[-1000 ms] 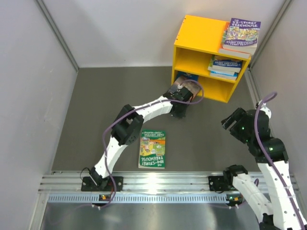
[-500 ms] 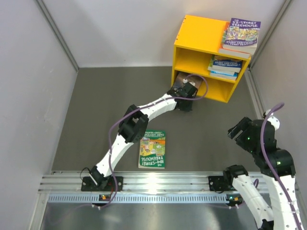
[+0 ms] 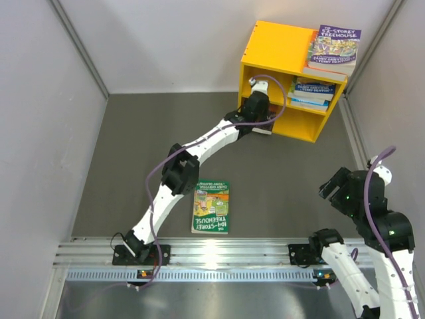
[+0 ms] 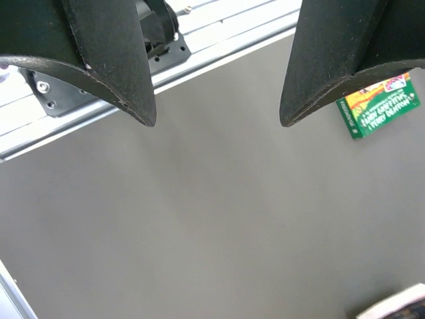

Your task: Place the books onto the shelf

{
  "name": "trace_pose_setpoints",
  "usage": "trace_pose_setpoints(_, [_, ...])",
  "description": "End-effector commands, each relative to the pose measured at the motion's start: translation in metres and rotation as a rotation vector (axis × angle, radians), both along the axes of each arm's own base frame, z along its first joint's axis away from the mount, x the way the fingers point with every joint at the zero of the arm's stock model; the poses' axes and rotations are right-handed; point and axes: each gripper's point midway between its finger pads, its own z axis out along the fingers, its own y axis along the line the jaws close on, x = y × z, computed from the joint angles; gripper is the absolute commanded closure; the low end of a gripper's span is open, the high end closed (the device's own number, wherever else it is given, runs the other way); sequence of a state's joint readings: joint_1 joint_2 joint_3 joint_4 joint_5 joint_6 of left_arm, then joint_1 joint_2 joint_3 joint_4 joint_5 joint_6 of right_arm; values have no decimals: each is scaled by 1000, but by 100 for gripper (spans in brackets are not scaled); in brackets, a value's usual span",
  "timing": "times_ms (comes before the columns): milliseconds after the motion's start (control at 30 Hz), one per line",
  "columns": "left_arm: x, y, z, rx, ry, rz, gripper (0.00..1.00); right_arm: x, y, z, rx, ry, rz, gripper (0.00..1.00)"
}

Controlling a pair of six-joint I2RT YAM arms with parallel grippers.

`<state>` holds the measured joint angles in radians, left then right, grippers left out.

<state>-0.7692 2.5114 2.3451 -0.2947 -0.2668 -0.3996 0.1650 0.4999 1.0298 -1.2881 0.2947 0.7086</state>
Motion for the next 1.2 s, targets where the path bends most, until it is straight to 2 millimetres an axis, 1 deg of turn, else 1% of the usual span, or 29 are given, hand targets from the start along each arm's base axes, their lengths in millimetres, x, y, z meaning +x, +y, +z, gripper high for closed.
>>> trace_pose_setpoints(0, [28, 14, 59, -56, -159, 56, 100, -10, -7, 9, -29, -6, -8, 25])
trace_pose_setpoints(33, [25, 15, 62, -51, -158, 52, 100, -10, -7, 9, -31, -8, -6, 25])
trace_pose_setpoints(67, [20, 19, 83, -74, -167, 53, 100, -10, -7, 9, -33, -8, -4, 25])
trace_pose_setpoints(100, [13, 24, 72, -55, -134, 50, 100, -8, -7, 9, -36, -9, -3, 25])
trace_pose_setpoints(133, [5, 25, 75, -64, -119, 34, 100, -7, -7, 10, -34, -16, -4, 25])
trace_pose_setpoints(167, [-6, 30, 102, -109, -129, 35, 100, -5, -7, 11, -37, -23, -1, 25])
trace_pose_setpoints(200, [-17, 37, 76, -74, -76, 33, 100, -3, -6, 11, -35, -26, 1, 25])
trace_pose_setpoints(233, [-25, 37, 77, -96, -66, 32, 100, -2, -6, 10, -35, -25, 0, 25])
trace_pose_setpoints(267, [-38, 47, 65, -76, -32, 32, 100, -1, -5, 8, -31, -23, 6, 25])
trace_pose_setpoints(367, [-54, 54, 48, -77, 19, 28, 100, 2, -3, 6, -18, -27, 2, 25])
trace_pose_setpoints(400, [-59, 57, 33, -56, 47, 27, 100, 2, -2, 5, -14, -23, 7, 25])
trace_pose_setpoints(433, [-60, 57, 28, -52, 56, 23, 100, 2, -1, 5, -13, -22, 6, 25])
trace_pose_setpoints(467, [-62, 56, 20, -44, 70, 12, 100, 1, -1, 6, -10, -25, 9, 25])
trace_pose_setpoints(533, [-60, 51, 15, -48, 76, 2, 100, -2, -2, 5, -9, -23, 4, 25])
trace_pose_setpoints(567, [-58, 47, 7, -51, 83, -3, 100, -3, -2, 4, -8, -22, 0, 25])
trace_pose_setpoints(633, [-53, 43, -1, -71, 104, 11, 100, -9, -4, 2, -8, -10, -7, 25])
trace_pose_setpoints(667, [-49, 36, -10, -72, 118, 8, 100, -13, -5, 2, -11, -15, -12, 25])
trace_pose_setpoints(700, [-50, 35, -18, -62, 140, 9, 100, -15, -7, 3, -14, -13, -17, 25])
trace_pose_setpoints(733, [-47, 34, -23, -63, 155, 18, 100, -18, -8, 4, -18, -15, -21, 25])
trace_pose_setpoints(767, [-44, 29, -33, -62, 169, 17, 100, -22, -11, 5, -30, -12, -30, 25])
trace_pose_setpoints(900, [-40, 21, -50, -70, 191, 11, 100, -31, -20, 10, -63, -10, -53, 24])
trace_pose_setpoints(933, [-39, 20, -58, -66, 197, 12, 100, -33, -21, 11, -68, -13, -53, 24])
trace_pose_setpoints(967, [-36, 18, -55, -70, 189, 13, 100, -34, -23, 12, -76, -9, -59, 23])
trace_pose_setpoints(1100, [-26, 14, -59, -69, 169, 30, 100, -34, -26, 13, -98, -5, -59, 22])
trace_pose_setpoints(1167, [-16, 12, -61, -69, 143, 57, 100, -32, -28, 12, -112, 2, -59, 22])
